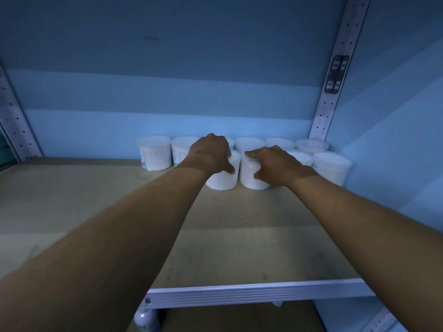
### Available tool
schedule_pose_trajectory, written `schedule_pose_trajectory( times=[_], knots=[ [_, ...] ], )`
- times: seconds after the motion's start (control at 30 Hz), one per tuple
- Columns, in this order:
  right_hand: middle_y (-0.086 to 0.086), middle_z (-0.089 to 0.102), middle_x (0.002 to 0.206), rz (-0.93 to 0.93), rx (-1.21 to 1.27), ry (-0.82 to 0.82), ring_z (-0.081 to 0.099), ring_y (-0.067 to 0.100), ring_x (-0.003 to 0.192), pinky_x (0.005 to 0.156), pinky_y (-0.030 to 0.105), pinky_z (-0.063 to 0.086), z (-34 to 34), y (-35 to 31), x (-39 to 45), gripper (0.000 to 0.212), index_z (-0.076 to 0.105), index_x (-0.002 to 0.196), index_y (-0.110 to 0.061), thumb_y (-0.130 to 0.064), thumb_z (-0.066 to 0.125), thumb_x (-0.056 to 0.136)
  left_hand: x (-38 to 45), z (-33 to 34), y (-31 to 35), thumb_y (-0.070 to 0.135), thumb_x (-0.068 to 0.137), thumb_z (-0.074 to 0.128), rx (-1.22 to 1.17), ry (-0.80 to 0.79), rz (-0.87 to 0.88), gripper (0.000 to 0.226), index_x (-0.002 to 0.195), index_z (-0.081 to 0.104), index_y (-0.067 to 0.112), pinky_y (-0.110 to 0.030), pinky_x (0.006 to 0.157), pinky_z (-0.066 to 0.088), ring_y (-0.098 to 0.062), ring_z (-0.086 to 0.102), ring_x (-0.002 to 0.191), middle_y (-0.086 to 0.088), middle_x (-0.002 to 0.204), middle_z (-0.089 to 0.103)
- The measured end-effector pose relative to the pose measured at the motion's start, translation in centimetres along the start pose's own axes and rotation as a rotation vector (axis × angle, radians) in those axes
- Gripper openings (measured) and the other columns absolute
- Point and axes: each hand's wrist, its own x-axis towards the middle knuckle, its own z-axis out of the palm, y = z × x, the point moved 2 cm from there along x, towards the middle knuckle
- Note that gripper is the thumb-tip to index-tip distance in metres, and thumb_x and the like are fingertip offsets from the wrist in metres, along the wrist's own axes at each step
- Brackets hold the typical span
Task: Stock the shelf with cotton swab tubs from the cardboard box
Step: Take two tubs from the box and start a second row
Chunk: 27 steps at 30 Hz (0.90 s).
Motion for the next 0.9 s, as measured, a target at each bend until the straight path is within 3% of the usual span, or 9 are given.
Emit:
schedule_pose_trajectory(
  times=[0.13, 0.3, 0.53, 0.7, 0.9],
  knots=[
    [0.004, 0.022, 0.164, -0.002, -0.056, -0.067, 0.026, 0.027, 0.148, 0.115, 0.036, 0.03, -0.4, -0.7, -1.4, 0.077, 0.02, 0.159, -0.026, -0.018, 0.061, 0.094, -1.7, -0.2, -0.4, 0.048, 0.077, 0.076, -0.047, 0.024, 0.027, 0.063, 0.13, 0.06, 0.019, -0.035, 0.095, 0.048, -0.023, 0.055, 0.12, -0.003, 0.131, 0.059],
    [0.005, 0.013, 0.166, 0.009, -0.085, -0.09, 0.018, 0.026, 0.151, 0.116, 0.038, 0.03, -0.7, -1.6, -3.2, 0.081, 0.015, 0.16, -0.027, -0.027, 0.063, 0.094, -4.7, -0.9, -1.3, 0.05, 0.086, 0.067, -0.012, -0.034, 0.069, 0.073, 0.149, 0.041, 0.021, -0.034, 0.11, 0.034, -0.021, 0.038, 0.14, -0.002, 0.153, 0.042],
    [-0.001, 0.007, 0.168, 0.042, 0.039, -0.114, 0.015, 0.021, 0.152, 0.119, 0.038, 0.026, -0.7, -4.5, -7.9, 0.081, 0.011, 0.16, -0.031, -0.042, 0.059, 0.096, -9.5, -1.6, -3.0, 0.065, 0.085, 0.058, 0.047, -0.135, 0.029, 0.08, 0.152, 0.034, 0.029, -0.038, 0.111, 0.038, -0.021, 0.038, 0.14, 0.002, 0.156, 0.037],
    [0.003, 0.02, 0.165, -0.041, 0.087, -0.038, 0.024, 0.022, 0.149, 0.117, 0.039, 0.03, 0.0, -7.4, -12.8, 0.079, 0.019, 0.16, -0.022, -0.042, 0.06, 0.095, -15.1, -1.8, -4.4, 0.063, 0.086, 0.058, 0.034, -0.083, 0.067, 0.079, 0.151, 0.036, 0.025, -0.037, 0.114, 0.034, -0.02, 0.036, 0.142, 0.002, 0.158, 0.035],
    [0.003, 0.018, 0.166, -0.128, 0.135, -0.005, 0.019, 0.02, 0.151, 0.119, 0.037, 0.026, 2.1, -11.3, -18.0, 0.079, 0.018, 0.159, -0.019, -0.045, 0.057, 0.096, -21.1, -0.7, -6.5, 0.068, 0.087, 0.051, 0.037, -0.057, 0.074, 0.081, 0.153, 0.033, 0.025, -0.041, 0.117, 0.031, -0.022, 0.03, 0.146, 0.001, 0.162, 0.025]
  ],
)
